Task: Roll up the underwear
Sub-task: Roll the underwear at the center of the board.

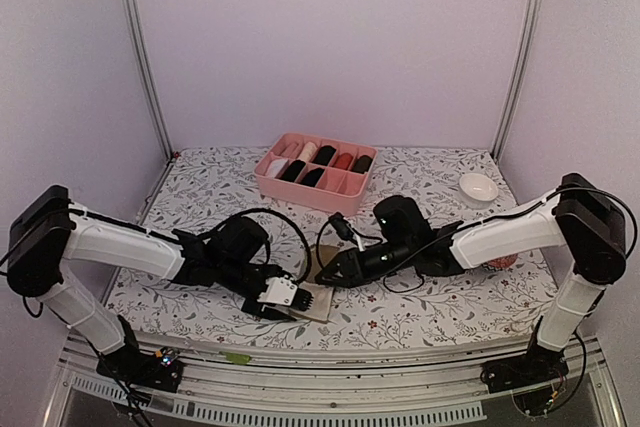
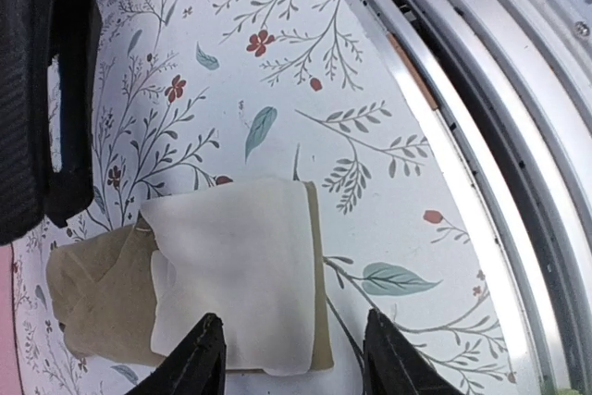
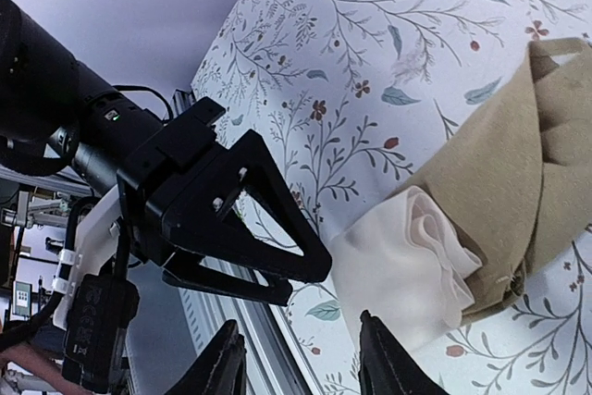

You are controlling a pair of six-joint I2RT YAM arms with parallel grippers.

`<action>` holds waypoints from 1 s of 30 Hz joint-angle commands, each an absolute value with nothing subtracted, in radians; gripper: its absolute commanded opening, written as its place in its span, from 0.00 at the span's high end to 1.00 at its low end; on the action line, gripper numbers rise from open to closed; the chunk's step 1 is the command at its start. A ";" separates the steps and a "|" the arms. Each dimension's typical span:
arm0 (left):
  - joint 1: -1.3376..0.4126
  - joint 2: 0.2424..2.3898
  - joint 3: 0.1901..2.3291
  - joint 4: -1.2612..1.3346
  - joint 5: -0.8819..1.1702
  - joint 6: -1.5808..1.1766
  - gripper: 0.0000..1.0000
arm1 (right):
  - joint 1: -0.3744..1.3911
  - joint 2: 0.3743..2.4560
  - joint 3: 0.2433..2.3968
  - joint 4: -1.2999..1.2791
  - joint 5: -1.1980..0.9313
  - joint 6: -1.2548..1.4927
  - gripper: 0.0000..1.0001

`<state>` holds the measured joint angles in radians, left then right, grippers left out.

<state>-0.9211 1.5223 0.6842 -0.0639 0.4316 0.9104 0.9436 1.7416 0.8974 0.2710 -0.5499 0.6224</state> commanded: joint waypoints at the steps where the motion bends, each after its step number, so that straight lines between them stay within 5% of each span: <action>1: -0.953 1.600 0.744 -0.040 0.344 0.943 0.49 | 0.935 1.670 0.836 0.275 -0.500 0.635 0.56; 14: -0.898 1.805 0.959 -0.458 0.460 0.878 0.96 | 0.963 1.297 0.659 0.053 -0.188 0.420 0.43; 30: -0.710 2.278 1.431 -1.107 0.926 1.041 1.00 | 1.197 1.554 0.805 0.037 -0.133 0.093 0.43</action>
